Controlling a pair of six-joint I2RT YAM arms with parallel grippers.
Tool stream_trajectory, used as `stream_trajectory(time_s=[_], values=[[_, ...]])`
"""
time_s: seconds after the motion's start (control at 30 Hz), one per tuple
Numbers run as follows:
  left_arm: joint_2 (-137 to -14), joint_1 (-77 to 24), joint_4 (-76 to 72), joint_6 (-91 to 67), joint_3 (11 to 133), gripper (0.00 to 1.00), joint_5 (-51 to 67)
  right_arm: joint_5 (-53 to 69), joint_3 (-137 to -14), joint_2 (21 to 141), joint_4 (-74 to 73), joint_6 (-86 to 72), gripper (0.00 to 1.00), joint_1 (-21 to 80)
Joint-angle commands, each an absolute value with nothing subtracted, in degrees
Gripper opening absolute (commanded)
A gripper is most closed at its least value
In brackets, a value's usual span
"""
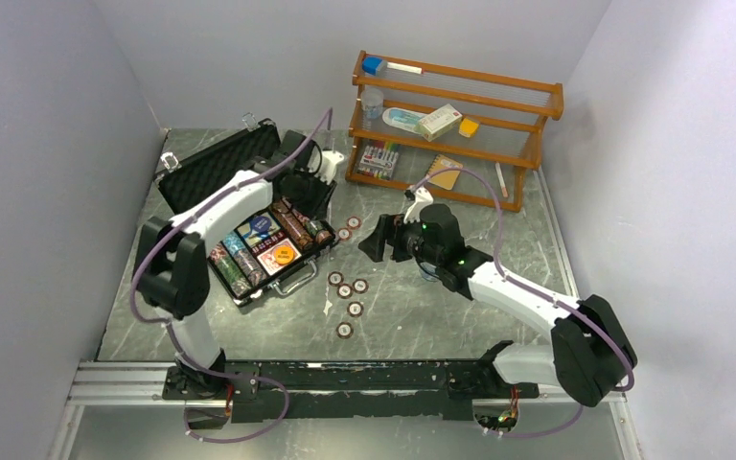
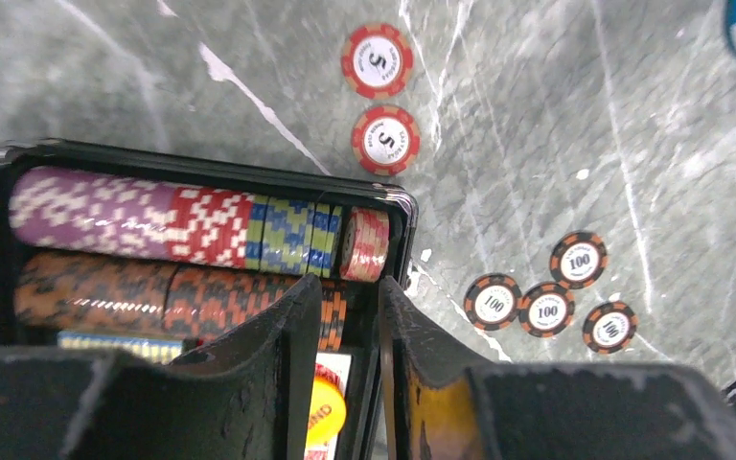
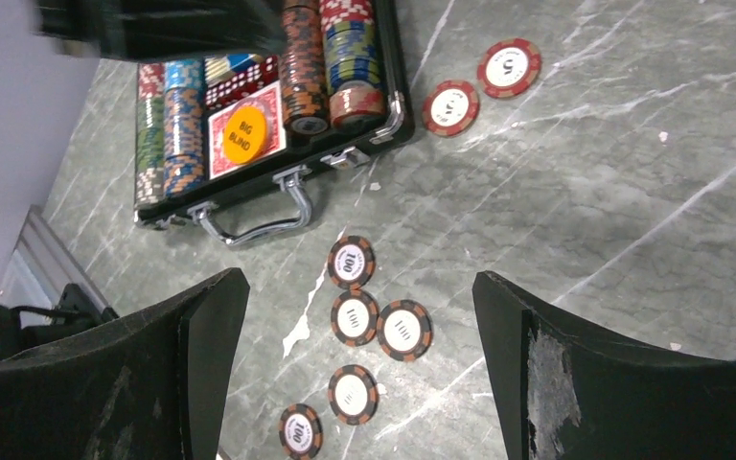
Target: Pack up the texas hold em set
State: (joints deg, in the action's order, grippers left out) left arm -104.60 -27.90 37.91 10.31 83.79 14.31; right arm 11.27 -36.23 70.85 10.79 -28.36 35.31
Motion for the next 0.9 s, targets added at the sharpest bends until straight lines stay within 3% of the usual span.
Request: stream_trajectory(time_s=[0.0, 0.23, 0.43, 0.6, 0.87], values=[[-95.12, -28.21, 33.59, 5.48, 81.66, 0.34, 10.39, 7.03, -41.35, 73.69, 4.53, -29.23, 0.92, 34.77], [-77.57, -28.17, 24.33, -4.63, 69.97, 0.44, 4.29, -1.25, -53.14, 85.41, -7.61, -29.9, 0.89, 34.77], [-60.48, -28.13, 15.64, -8.37, 58.41, 0.69, 6.31, -6.05, -66.2, 97.61, -12.51, -26.15, 0.85, 35.24], [-51.98, -28.11, 12.23, -9.18, 53.65, 0.78, 5.63, -8.5, -76.33, 106.68, -15.67, -21.45, 0.83, 36.29], [-43.81, -28.12, 8.47, -12.44, 48.66, 0.79, 2.41, -7.76, -88.51, 119.84, -19.58, -16.51, 0.7, 37.37]])
